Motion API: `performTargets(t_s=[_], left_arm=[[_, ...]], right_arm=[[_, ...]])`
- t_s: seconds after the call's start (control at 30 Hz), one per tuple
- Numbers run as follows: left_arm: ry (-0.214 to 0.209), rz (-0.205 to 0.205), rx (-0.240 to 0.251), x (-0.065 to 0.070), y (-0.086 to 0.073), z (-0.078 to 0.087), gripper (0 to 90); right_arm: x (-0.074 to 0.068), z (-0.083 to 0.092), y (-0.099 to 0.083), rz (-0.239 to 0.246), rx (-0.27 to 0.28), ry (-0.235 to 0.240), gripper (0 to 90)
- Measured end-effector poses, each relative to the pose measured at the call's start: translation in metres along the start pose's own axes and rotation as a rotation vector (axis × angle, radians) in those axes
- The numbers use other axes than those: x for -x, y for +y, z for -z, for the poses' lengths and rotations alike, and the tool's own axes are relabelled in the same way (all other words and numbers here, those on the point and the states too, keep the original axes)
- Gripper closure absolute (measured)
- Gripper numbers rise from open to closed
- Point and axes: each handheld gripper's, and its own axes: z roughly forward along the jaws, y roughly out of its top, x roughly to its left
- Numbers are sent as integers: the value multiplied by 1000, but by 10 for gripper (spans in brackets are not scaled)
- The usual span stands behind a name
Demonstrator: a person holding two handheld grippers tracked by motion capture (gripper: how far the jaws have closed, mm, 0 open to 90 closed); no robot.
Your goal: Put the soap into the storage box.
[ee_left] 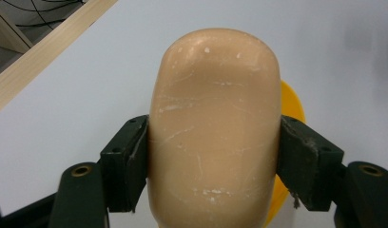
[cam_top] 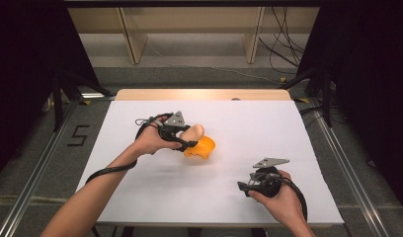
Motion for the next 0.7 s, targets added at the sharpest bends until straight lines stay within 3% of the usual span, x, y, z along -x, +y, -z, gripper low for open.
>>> performTargets(t_s=[0.07, 0.1, 0.17, 0.23, 0.33, 0.4, 0.47, 0.5, 0.53, 0.57, 0.7], left_arm=[[6, 13, 4, 1, -1, -2, 317], [2, -3, 2, 0, -1, -2, 317], [-3, 16, -5, 0, -1, -3, 317], [-1, 19, -11, 1, -2, -4, 316], [-1, 4, -17, 0, -2, -5, 316], [-9, 16, -25, 1, -2, -6, 316], [-5, -2, -26, 1, -2, -7, 316], [-2, 15, -27, 2, -3, -7, 316], [-6, -4, -33, 0, -3, -7, 315], [-2, 13, -33, 1, -3, -8, 316], [-6, -1, -48, 1, -4, -8, 316]], right_arm=[[-3, 1, 0, -44, -23, 6, 419], [-2, 1, 0, -31, -15, 5, 419], [-3, 1, 0, -36, -19, 5, 419], [0, 0, 0, -4, 1, 5, 418], [1, -1, -1, 7, 5, 1, 418], [-3, 2, 0, -44, -25, 8, 418], [-3, 1, 0, -36, -21, 8, 418], [-3, 1, 0, -35, -21, 7, 418], [-3, 1, 0, -36, -20, 8, 418], [-3, 1, 0, -34, -23, 5, 418], [-3, 1, 0, -34, -25, 5, 418]])
